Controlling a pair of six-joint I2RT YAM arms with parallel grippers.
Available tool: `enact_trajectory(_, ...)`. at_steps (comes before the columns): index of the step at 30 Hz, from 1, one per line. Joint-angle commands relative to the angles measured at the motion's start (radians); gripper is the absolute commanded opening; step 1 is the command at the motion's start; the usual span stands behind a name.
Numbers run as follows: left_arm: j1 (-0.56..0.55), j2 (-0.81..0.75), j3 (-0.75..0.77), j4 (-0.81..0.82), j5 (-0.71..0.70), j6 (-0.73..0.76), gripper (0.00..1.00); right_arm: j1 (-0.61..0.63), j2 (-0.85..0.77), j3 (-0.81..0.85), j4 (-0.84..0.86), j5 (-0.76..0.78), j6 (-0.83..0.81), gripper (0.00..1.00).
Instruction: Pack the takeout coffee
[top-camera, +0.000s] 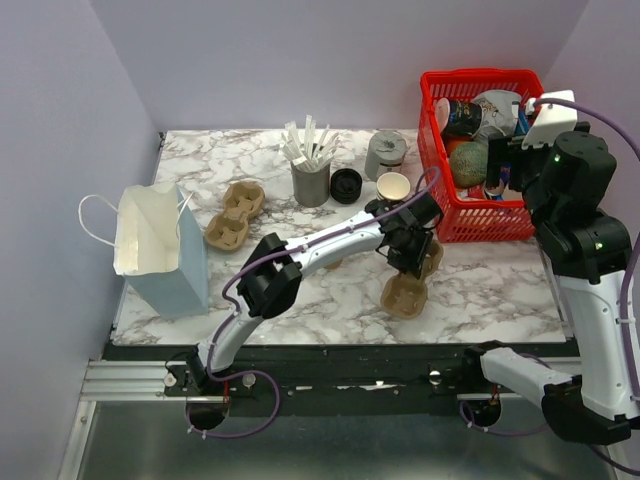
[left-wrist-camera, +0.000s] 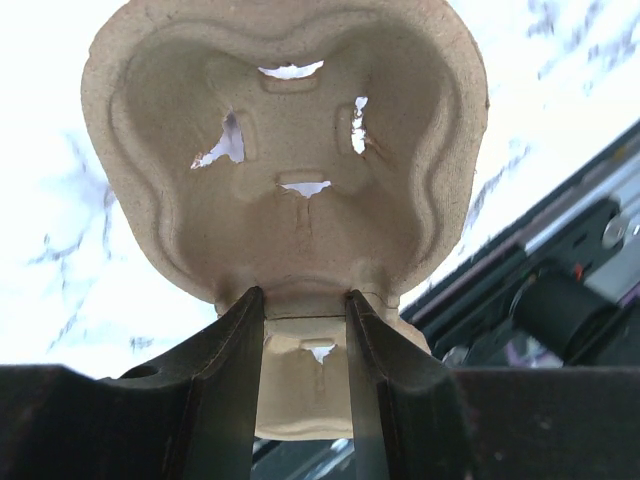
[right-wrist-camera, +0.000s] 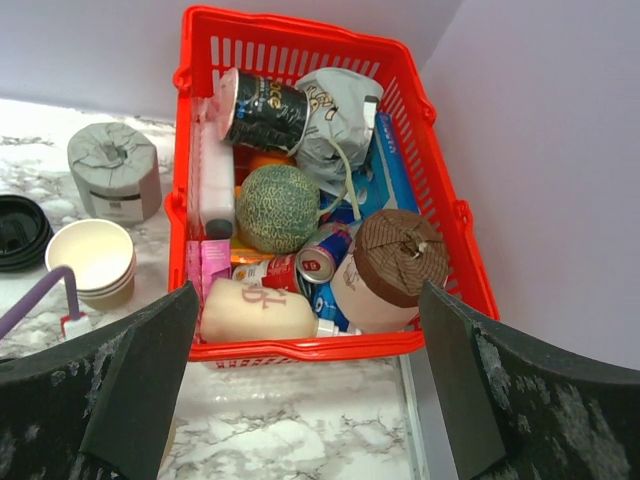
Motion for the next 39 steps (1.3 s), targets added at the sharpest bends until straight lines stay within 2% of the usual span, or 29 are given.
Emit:
enact_trajectory(1,0.017,0.045,0.036,0.058,0.07,-0.073,0.44,-0.007,-0.023,-0.024,-0.01,-0.019,0.013,1.0)
enact_trajectory(5,0.036,0.016,0.045,0.078,0.107,-0.027,0.53,-0.005,-0.031,-0.03,-0.011,-0.033,-0.004,1.0)
enact_trajectory(8,0.059,-0.037,0.053,0.106,0.156,0.01,0.65,-0.008,-0.026,-0.023,-0.013,-0.034,-0.024,1.0)
enact_trajectory(9,0.065,-0.052,0.061,0.109,0.163,0.045,0.73,-0.01,-0.023,-0.02,-0.016,-0.051,-0.038,1.0)
enact_trajectory(13,0.131,-0.17,0.058,0.15,0.267,0.123,0.76,-0.011,-0.023,-0.038,-0.042,-0.161,-0.085,1.0)
enact_trajectory(14,0.152,-0.197,0.047,0.154,0.273,0.145,0.75,-0.011,-0.022,-0.04,-0.063,-0.223,-0.107,1.0)
enact_trajectory(15,0.172,-0.233,0.015,0.152,0.262,0.165,0.76,-0.011,-0.02,-0.041,-0.085,-0.367,-0.155,1.0)
enact_trajectory(16,0.197,-0.304,-0.007,0.152,0.259,0.2,0.76,-0.011,-0.017,-0.046,-0.136,-0.446,-0.179,1.0)
enact_trajectory(17,0.261,-0.346,-0.028,0.147,0.262,0.223,0.75,-0.011,-0.011,-0.047,-0.163,-0.518,-0.191,1.0)
enact_trajectory(18,0.289,-0.386,-0.06,0.14,0.253,0.26,0.75,-0.011,-0.007,-0.053,-0.181,-0.653,-0.194,1.0)
enact_trajectory(20,0.371,-0.495,-0.071,0.083,0.23,0.42,0.76,-0.01,0.015,-0.076,-0.25,-0.822,-0.216,1.0)
enact_trajectory(21,0.396,-0.527,-0.067,0.06,0.215,0.5,0.76,-0.007,0.044,-0.088,-0.273,-0.981,-0.239,1.0)
enact_trajectory(22,0.411,-0.585,-0.056,-0.001,0.172,0.574,0.77,0.021,0.064,-0.105,-0.289,-1.022,-0.277,1.0)
enact_trajectory(23,0.421,-0.616,-0.051,-0.027,0.126,0.729,0.77,0.051,0.079,-0.122,-0.286,-1.031,-0.297,1.0)
enact_trajectory(24,0.434,-0.647,-0.057,-0.046,0.076,0.779,0.83,0.088,0.117,-0.153,-0.281,-0.995,-0.323,1.0)
enact_trajectory(25,0.442,-0.716,-0.064,-0.064,-0.031,0.819,0.85,0.178,0.136,-0.161,-0.27,-0.967,-0.399,1.0)
enact_trajectory(28,0.485,-0.854,-0.126,-0.047,-0.217,0.896,0.93,0.327,0.203,-0.187,-0.2,-0.895,-0.531,1.0)
enact_trajectory(30,0.54,-0.897,-0.136,-0.061,-0.224,0.907,0.94,0.389,0.268,-0.176,-0.186,-0.869,-0.599,1.0)
enact_trajectory(31,0.627,-0.917,-0.128,-0.075,-0.222,0.892,0.94,0.429,0.306,-0.123,-0.222,-0.88,-0.683,1.0)
enact_trajectory(35,0.821,-0.943,-0.056,-0.07,-0.177,0.797,0.93,0.507,0.58,0.058,-0.371,-0.918,-0.884,1.0)
enact_trajectory(37,0.849,-0.972,-0.05,-0.025,-0.176,0.772,0.93,0.568,0.667,0.133,-0.443,-0.883,-1.01,1.0)
enact_trajectory(39,0.887,-0.988,-0.056,-0.006,-0.176,0.759,0.93,0.608,0.766,0.221,-0.457,-0.837,-1.059,1.0)
